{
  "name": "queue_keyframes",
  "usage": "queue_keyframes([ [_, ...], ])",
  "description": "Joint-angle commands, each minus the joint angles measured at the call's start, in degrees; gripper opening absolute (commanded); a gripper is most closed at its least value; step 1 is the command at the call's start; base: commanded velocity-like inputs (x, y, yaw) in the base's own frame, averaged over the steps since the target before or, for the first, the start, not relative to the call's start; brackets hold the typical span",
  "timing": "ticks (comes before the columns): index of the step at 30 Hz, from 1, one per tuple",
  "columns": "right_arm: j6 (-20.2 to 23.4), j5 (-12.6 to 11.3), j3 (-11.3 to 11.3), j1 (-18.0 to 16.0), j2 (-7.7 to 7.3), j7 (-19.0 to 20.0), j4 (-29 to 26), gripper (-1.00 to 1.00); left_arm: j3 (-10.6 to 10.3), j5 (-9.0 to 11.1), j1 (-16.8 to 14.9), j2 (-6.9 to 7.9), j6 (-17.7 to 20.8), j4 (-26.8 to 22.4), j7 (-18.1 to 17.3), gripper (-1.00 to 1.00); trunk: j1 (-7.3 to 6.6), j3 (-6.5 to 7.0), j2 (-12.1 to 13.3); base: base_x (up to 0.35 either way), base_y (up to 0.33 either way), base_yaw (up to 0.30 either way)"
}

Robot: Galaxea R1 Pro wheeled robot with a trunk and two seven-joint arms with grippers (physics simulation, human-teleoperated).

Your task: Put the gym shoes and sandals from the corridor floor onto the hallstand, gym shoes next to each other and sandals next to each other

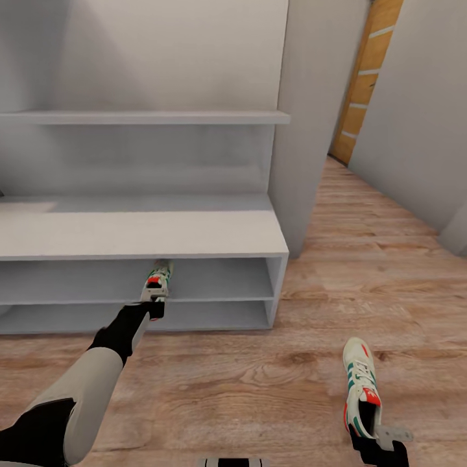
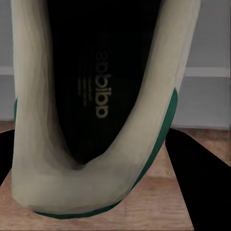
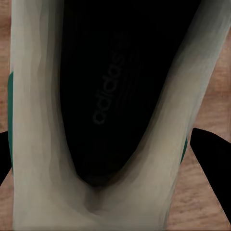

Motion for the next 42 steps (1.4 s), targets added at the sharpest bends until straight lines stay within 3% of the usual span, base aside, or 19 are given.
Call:
queue_keyframes([
  [1,-0.2,0.4,-0.5,0.0,0.01,0.3,0.1,-1.0,0.2,-0.6,0.0,-0.04,0.2,0.0,-0.1,-1.0,0.01,-0.05,0.0,0.184,-0.067,0.0],
  [42,-0.2,0.4,-0.4,0.0,0.01,0.3,0.1,-1.0,0.3,-0.6,0.1,-0.03,0.0,0.3,1.2,-1.0,0.01,-0.05,0.0,0.136,-0.003,0.0],
])
